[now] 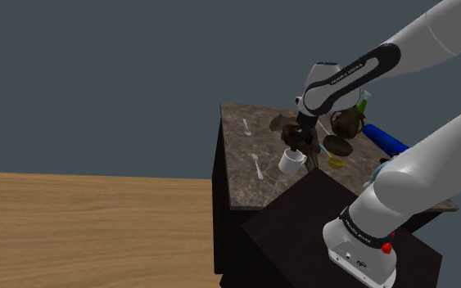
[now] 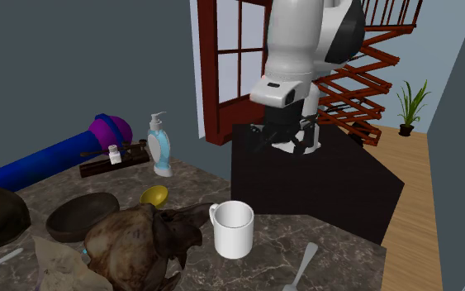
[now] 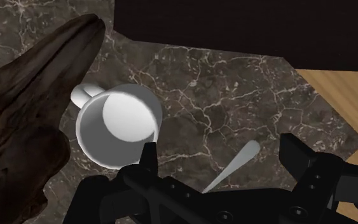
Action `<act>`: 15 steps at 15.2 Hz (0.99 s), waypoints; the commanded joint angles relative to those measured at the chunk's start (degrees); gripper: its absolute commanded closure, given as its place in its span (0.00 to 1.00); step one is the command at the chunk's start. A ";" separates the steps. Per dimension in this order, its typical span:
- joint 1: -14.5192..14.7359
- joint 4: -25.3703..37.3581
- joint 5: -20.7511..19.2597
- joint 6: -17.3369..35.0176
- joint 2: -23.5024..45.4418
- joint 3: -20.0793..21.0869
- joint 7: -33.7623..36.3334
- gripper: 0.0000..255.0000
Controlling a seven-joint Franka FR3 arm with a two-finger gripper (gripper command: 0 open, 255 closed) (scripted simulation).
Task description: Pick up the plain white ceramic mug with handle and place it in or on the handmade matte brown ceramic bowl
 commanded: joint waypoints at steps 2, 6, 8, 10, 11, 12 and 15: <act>0.04 1.19 2.63 8.30 8.80 -2.05 -4.15 0.00; -0.98 4.64 11.21 16.69 20.34 -1.69 -12.56 0.00; -3.24 7.00 16.18 20.02 25.93 0.49 -17.25 0.00; -4.27 7.46 17.17 21.19 27.52 1.60 -18.10 0.00; -4.73 7.63 17.81 21.98 28.50 2.19 -18.58 0.00; -5.19 7.82 18.44 22.77 29.49 2.78 -19.05 0.00; -6.67 8.48 20.12 25.08 32.44 4.60 -20.33 0.00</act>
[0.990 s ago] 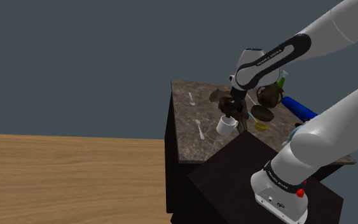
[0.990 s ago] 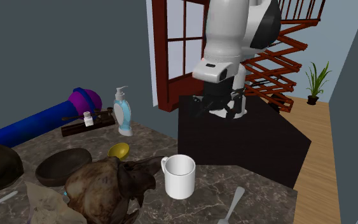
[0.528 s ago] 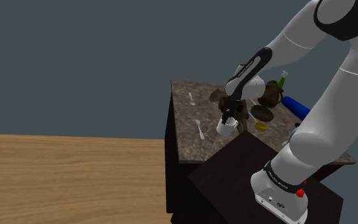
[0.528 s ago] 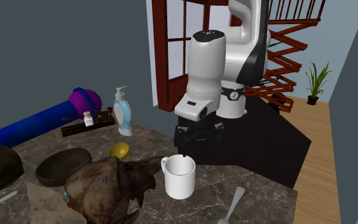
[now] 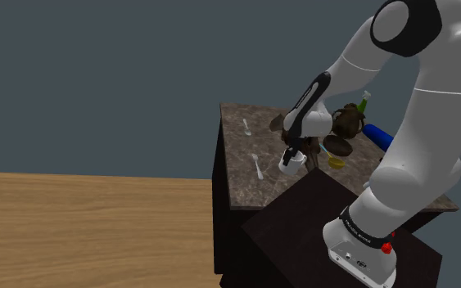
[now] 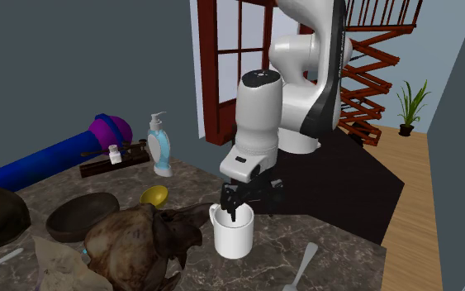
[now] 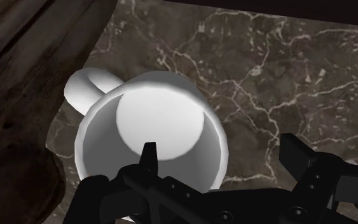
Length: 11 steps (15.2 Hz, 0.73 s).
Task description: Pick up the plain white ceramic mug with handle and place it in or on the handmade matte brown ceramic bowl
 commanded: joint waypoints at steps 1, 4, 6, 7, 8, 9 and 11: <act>-1.36 0.61 1.50 2.21 2.76 1.71 -1.12 0.00; -1.42 0.61 1.43 2.21 2.76 1.75 -1.06 0.00; -1.42 0.61 1.42 2.21 2.76 1.75 -1.06 0.00; -1.42 0.61 1.42 2.21 2.76 1.75 -1.06 0.00; -1.42 0.61 1.42 2.21 2.76 1.75 -1.06 0.00; -1.41 0.60 1.41 2.20 2.74 1.73 -1.06 0.00; -1.41 0.60 1.41 2.20 2.74 1.73 -1.06 1.00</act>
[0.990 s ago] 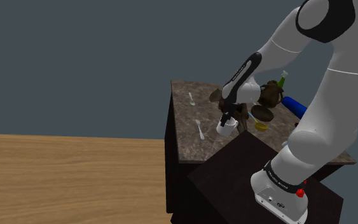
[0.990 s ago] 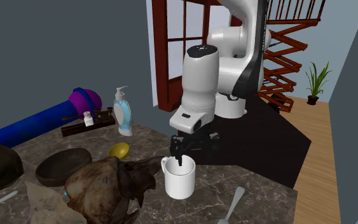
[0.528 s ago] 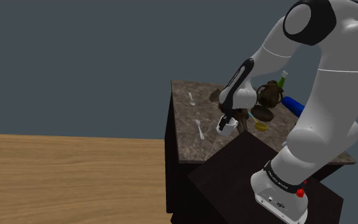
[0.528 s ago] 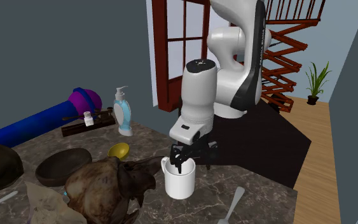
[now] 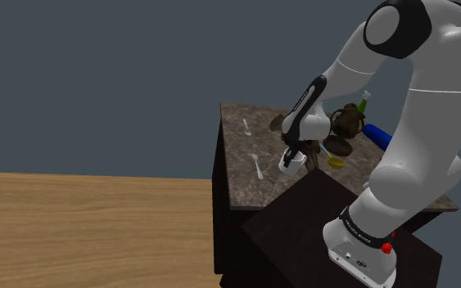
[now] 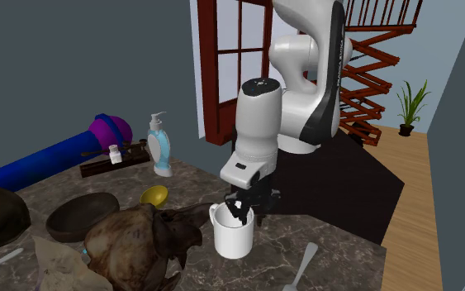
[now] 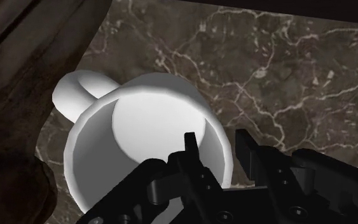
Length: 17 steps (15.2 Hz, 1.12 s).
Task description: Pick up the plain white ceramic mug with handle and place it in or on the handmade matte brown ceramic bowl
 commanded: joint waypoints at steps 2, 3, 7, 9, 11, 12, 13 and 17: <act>0.00 0.00 0.00 0.00 0.00 0.00 0.00 1.00; 0.00 0.00 0.00 0.00 0.00 0.00 0.00 1.00; 0.00 0.01 0.01 0.01 0.02 0.01 0.00 1.00; 0.51 -0.29 -0.43 -0.71 -0.99 -0.61 0.32 1.00; 1.54 -0.85 -1.41 -2.20 -3.00 -1.87 1.04 1.00; 2.04 -1.10 -1.97 -2.95 -4.01 -2.51 1.45 1.00; 2.53 -1.35 -2.58 -3.72 -5.02 -3.14 1.88 1.00; 4.26 -2.16 -5.33 -6.87 -9.05 -5.50 3.83 1.00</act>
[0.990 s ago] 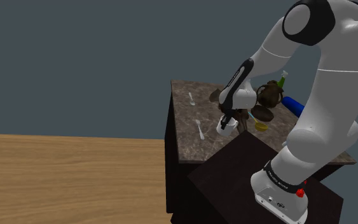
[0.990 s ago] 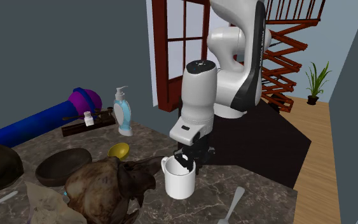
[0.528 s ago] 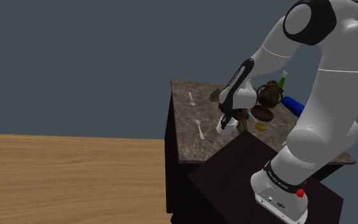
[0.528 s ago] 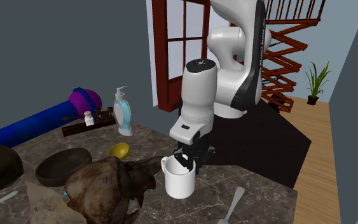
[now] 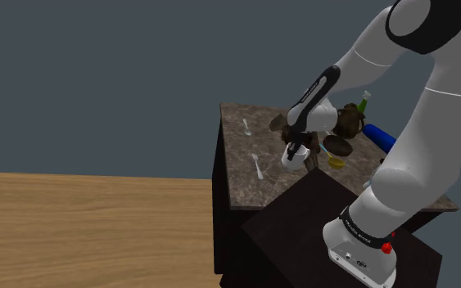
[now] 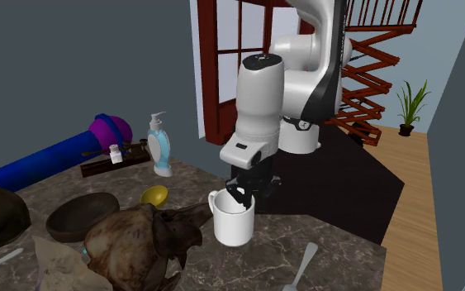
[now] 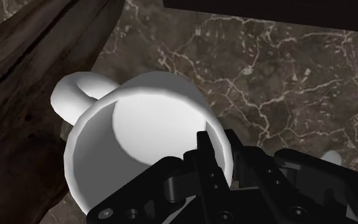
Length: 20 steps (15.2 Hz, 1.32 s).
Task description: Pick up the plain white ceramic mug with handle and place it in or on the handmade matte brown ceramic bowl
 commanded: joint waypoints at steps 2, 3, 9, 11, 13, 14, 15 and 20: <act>1.06 -0.40 -2.21 -2.46 -2.94 -1.57 1.54 1.00; 1.34 -0.53 -2.99 -3.30 -3.95 -2.02 2.08 1.00; 2.18 -0.96 -7.44 -8.53 -9.90 -3.79 5.15 1.00; 2.23 -0.97 -8.72 -10.35 -11.82 -4.06 6.02 1.00; 2.21 -0.91 -9.85 -12.20 -13.70 -4.24 6.79 1.00; 2.17 -0.86 -10.36 -13.12 -14.61 -4.28 7.14 1.00; 1.31 -0.10 -10.17 -13.37 -14.13 -5.07 5.31 1.00; -2.66 4.69 -8.16 -14.86 -10.85 -8.73 -4.08 1.00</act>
